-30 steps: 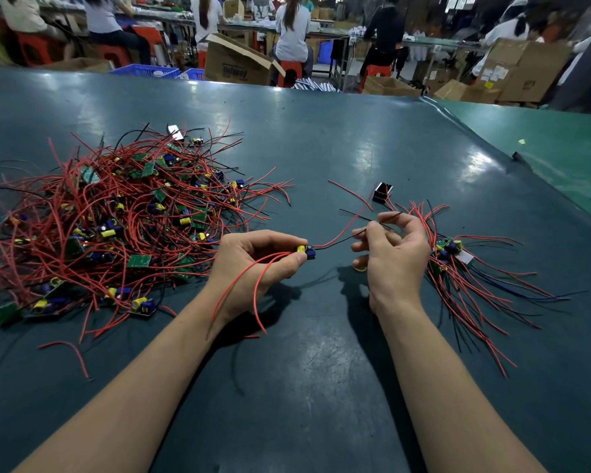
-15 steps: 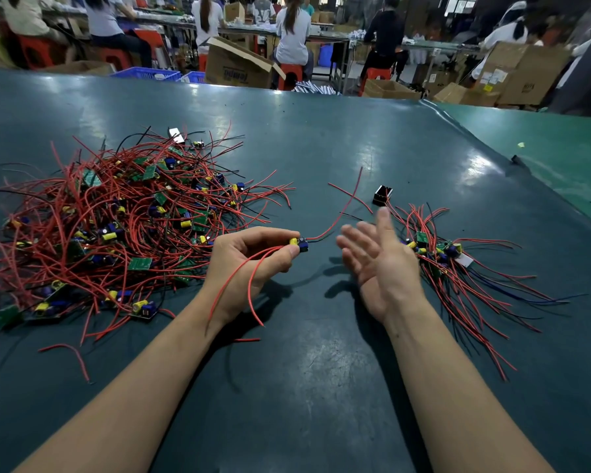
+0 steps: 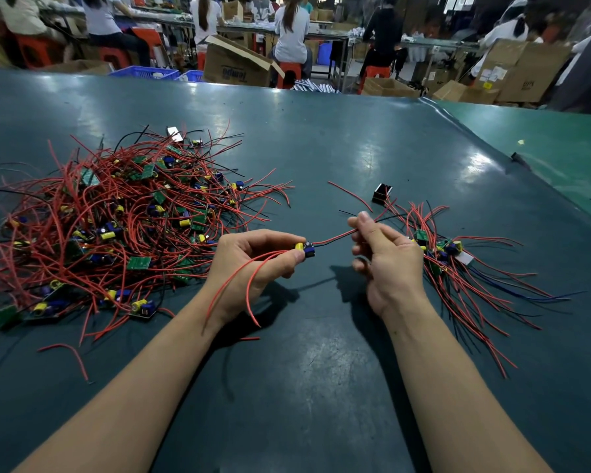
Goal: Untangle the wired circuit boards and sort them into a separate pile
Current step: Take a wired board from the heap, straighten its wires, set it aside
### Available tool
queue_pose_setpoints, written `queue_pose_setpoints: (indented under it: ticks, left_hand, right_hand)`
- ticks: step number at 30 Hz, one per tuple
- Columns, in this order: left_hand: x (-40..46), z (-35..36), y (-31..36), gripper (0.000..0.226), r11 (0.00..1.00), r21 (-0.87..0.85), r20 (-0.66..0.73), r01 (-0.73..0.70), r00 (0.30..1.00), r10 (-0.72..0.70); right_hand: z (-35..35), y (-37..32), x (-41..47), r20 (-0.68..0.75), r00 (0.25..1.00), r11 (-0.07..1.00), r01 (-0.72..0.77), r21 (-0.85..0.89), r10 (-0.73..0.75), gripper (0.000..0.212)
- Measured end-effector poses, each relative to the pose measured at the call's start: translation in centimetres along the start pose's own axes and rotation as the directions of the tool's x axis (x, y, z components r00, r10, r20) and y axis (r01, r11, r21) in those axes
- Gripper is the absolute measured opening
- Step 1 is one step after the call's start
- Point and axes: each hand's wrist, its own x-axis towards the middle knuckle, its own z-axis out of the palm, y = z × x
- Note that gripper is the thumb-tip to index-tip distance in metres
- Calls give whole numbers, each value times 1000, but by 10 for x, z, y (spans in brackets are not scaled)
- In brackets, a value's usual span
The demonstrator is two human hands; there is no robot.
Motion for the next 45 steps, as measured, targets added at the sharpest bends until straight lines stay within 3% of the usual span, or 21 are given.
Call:
queue_pose_setpoints:
  ticks: [5, 11, 14, 16, 19, 21, 24, 27, 31, 40, 45]
  left_hand:
    - [0, -1, 1, 13, 1000, 4, -1, -7, 1000, 7]
    - [0, -2, -1, 13, 1000, 0, 11, -12, 1000, 12]
    - [4, -4, -2, 14, 996, -85, -99, -24, 995, 16]
    - [4, -4, -2, 16, 993, -117, -130, -27, 991, 11]
    - [-1, 1, 0, 21, 999, -46, -16, -29, 999, 28]
    - [-1, 2, 0, 26, 999, -17, 33, -35, 999, 35]
    - [3, 0, -1, 31, 1000, -9, -27, -7, 1000, 7]
    - [6, 0, -1, 31, 970, -201, -102, 138, 982, -161]
    - [11, -3, -3, 38, 862, -413, -68, 295, 933, -352]
    - [5, 3, -9, 42, 971, -160, -66, 175, 980, -188]
    - [13, 1, -10, 20, 960, -269, -306, 74, 939, -158]
  right_hand:
    - [-3, 1, 6, -188, 982, 993, 34, 115, -12, 36]
    - [-3, 2, 8, -168, 984, 982, -35, 185, 66, 45]
    - [-1, 1, 3, 58, 989, 981, -145, 131, 138, 51]
    - [5, 3, -4, 281, 932, 972, -230, -35, 231, 64]
    - [13, 11, -16, 491, 834, 968, -199, -155, 250, 36]
    - [13, 12, -17, 476, 856, 978, -155, -140, 204, 24]
    - [14, 12, -16, 419, 898, 990, -97, -105, 133, 14]
    - [20, 15, -20, 364, 929, 998, -51, -44, 63, 9]
    - [24, 15, -21, 321, 945, 995, -79, 53, 58, 7]
    - [24, 16, -24, 386, 920, 998, -50, -41, 62, 12]
    - [22, 10, -20, 260, 963, 997, -71, 10, 66, 14]
